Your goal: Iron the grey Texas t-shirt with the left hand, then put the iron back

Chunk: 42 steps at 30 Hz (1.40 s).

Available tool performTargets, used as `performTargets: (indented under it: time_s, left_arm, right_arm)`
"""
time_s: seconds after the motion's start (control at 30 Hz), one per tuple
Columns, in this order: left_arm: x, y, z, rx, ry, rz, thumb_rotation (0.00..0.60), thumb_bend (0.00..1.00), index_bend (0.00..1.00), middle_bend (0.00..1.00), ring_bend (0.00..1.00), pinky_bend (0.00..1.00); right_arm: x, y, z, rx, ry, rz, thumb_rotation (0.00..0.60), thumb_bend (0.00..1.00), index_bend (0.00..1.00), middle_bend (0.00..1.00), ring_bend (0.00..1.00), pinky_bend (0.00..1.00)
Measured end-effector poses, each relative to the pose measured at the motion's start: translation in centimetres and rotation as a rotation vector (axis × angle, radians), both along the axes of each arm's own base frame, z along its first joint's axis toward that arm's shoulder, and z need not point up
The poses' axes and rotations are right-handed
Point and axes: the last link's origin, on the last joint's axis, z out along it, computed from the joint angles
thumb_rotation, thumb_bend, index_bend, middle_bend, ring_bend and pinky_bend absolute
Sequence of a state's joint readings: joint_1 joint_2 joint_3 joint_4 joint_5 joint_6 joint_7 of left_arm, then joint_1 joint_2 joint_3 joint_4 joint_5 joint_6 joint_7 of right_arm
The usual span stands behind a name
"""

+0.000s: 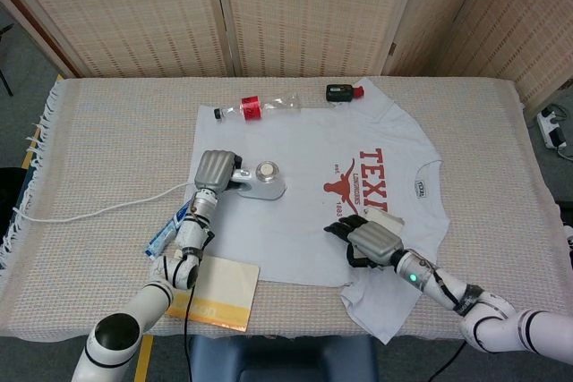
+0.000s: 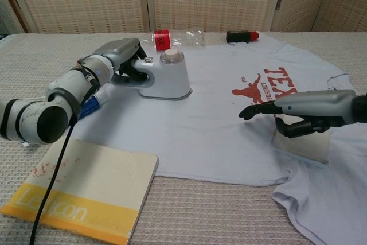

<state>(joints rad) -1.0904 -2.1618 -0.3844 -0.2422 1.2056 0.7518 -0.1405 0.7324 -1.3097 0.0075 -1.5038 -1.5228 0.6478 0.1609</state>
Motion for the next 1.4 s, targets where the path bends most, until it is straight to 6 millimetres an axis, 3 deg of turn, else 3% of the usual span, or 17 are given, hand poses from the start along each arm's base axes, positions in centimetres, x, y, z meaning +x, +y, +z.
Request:
performTargets:
  time_s: [0.37,0.63,0.8,1.1,1.4]
  left_arm:
    - [-4.2,2.0,4.3,0.092,-0.009,0.129,0.600,0.29,0.96,1.00,0.88,0.68]
    - [-3.5,2.2,5.9,0.155,-0.195,0.116,0.600,0.29,0.96,1.00,0.88,0.68]
    - [-1.5,1.1,4.8,0.136,-0.210,0.001,0.600,0.29,0.96,1.00,0.88,0.68]
    - [1.7,-1.7,0.4,0.037,-0.106,-0.160,0.600,0.29,0.96,1.00,0.88,0.68]
    - [1.1,-3.6,-1.3,-0.001,0.031,-0.251,0.600,0.29,0.96,1.00,0.87,0.68]
  right_arm:
    - [0.5,0.0,0.0,-0.007,0.000,0.009,0.144,0.95,0.00,0.06,0.00,0.00]
    - [0.6,0.3,0.0,-0.012,-0.009,0.015,0.149,0.95,0.00,0.06,0.00,0.00]
    - [0.6,0.5,0.0,-0.006,-0.006,0.019,0.150,0.95,0.00,0.06,0.00,0.00]
    - [0.4,0.6,0.1,-0.009,-0.005,0.010,0.148,0.95,0.00,0.06,0.00,0.00]
    - [0.3,0.6,0.1,-0.007,-0.007,0.004,0.151,0.96,0.00,0.06,0.00,0.00]
